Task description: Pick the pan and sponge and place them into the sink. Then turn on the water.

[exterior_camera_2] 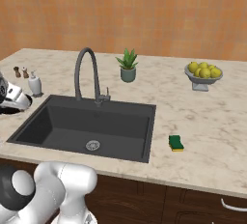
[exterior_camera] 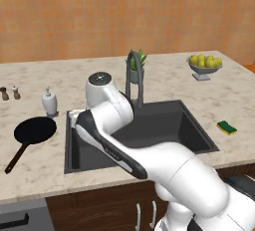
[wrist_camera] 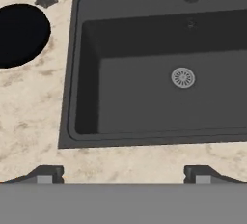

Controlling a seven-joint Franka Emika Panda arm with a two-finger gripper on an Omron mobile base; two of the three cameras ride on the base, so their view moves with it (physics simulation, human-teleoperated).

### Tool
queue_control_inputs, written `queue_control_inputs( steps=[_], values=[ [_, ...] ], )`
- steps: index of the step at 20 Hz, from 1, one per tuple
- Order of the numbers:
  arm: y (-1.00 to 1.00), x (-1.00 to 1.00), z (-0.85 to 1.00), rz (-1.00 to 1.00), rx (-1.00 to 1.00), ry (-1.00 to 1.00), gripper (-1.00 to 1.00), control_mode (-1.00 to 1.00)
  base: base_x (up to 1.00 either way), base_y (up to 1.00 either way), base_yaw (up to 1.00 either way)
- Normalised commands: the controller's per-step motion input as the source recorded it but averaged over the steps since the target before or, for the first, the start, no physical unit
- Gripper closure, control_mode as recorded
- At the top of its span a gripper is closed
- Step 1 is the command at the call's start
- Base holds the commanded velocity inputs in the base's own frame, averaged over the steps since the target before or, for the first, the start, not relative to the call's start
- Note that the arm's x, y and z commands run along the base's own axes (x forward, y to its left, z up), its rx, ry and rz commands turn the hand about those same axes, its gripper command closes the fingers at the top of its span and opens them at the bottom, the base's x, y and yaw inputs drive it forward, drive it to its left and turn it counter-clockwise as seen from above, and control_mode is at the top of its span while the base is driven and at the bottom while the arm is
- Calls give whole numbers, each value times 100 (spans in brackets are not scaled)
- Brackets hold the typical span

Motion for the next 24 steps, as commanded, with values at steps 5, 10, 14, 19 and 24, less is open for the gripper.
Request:
queue_control_inputs(
  steps=[5,10,14,19,24],
  values=[
    [95,16,-25,0,0,0,-100,-100,0,0,0],
    [79,45,-44,0,0,14,-100,-100,0,0,0],
    [83,42,-32,0,0,18,-100,-100,0,0,0],
    [81,8,-18,-7,0,10,-100,-100,0,0,0],
    [75,7,-21,-9,0,7,-100,-100,0,0,0]
  ],
)
